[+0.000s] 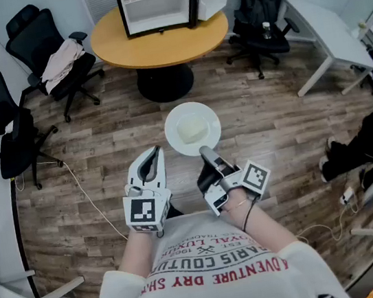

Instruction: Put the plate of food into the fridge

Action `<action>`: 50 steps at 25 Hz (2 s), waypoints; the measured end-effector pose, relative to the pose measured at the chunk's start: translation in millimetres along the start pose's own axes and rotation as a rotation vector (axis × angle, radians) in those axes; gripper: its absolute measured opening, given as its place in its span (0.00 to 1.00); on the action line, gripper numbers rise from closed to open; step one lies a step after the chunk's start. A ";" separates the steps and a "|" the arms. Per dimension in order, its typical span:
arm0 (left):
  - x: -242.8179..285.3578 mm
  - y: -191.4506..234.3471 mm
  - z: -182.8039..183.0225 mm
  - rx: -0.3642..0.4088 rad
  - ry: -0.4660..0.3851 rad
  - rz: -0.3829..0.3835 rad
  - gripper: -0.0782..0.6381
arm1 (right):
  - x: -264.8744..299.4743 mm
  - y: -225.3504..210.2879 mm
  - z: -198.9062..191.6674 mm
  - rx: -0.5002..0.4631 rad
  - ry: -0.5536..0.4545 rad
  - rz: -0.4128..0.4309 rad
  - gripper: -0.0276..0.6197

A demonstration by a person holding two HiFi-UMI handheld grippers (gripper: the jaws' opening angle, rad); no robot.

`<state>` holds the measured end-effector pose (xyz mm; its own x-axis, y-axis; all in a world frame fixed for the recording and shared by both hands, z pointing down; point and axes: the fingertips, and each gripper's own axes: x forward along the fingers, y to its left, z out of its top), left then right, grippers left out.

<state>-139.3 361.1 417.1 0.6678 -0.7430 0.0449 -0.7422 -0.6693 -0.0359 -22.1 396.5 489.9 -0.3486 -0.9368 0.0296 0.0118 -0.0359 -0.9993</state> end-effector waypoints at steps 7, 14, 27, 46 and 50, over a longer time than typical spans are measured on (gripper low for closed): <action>5.8 -1.4 1.3 -0.001 -0.002 -0.012 0.16 | 1.7 2.2 0.4 -0.002 0.002 0.002 0.10; 6.9 -7.1 -1.9 -0.002 0.002 -0.019 0.16 | -7.5 -0.9 8.8 -0.016 -0.036 -0.007 0.10; 36.6 -7.6 0.0 0.020 0.011 -0.044 0.16 | 4.4 -4.1 34.1 -0.004 -0.066 -0.007 0.10; 233.0 152.5 20.1 0.000 -0.010 -0.154 0.16 | 218.4 18.1 121.3 -0.010 -0.171 -0.031 0.10; 255.0 174.5 24.7 0.001 -0.021 -0.169 0.16 | 245.0 21.7 130.7 -0.025 -0.186 -0.037 0.10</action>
<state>-97.2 54.6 397.7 0.7844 -0.6196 0.0299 -0.6189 -0.7849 -0.0300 15.2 120.7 478.5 -0.1687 -0.9834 0.0674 -0.0217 -0.0647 -0.9977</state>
